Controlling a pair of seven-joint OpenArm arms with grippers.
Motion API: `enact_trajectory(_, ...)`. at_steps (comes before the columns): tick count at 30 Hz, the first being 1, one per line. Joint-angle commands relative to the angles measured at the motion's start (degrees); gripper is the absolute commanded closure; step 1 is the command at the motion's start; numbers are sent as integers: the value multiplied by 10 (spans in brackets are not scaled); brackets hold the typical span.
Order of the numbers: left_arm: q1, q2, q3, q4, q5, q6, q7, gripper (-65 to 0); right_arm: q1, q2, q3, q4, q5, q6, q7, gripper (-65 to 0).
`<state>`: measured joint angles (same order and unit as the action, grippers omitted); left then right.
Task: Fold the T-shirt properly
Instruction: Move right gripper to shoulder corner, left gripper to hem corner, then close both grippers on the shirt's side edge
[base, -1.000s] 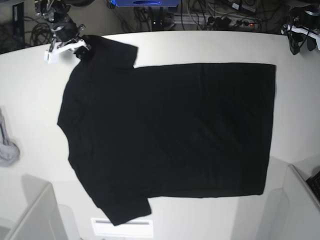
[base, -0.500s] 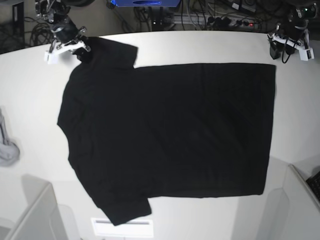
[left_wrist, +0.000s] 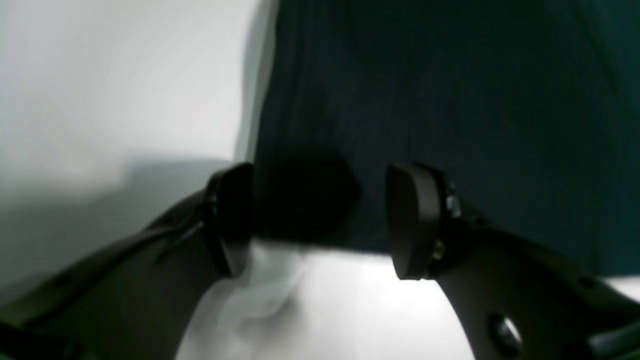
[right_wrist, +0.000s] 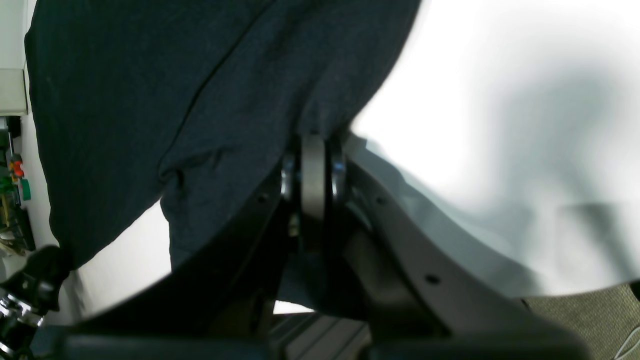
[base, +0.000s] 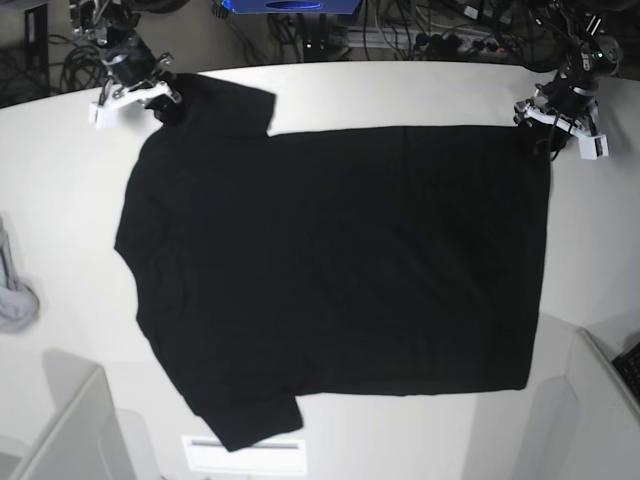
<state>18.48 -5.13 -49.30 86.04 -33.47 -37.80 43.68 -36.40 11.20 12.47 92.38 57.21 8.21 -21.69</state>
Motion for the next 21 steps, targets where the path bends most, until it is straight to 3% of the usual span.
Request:
enact_trajectory(1,0,-7,-2,-11,6,2,10,-382,-9,4,1,-5,-24,-24,-24,0)
enact_trajectory(8,-8,-7,1,-43,6,1,10,-370,-9,4,3,-5,-24,-24,-24,0)
enact_trajectory(10,-9,-7,1,-46,6,1,10,-290,-8,4,3,-5,-24,-24,-24,0)
enact_trajectory(13,-9,-7,1,-47,6,1,9,-49,-7,4,3,-5,-24,-24,-24,0)
enact_trajectory(14,-9,-8,0,-45,6,3,9,0,-7,4,3,-5,-24,-24,-24,0)
enact_trajectory(21,15,-17,-2,-12,6,4,8,0,-15,4,4,25,-24,-24,-24,0)
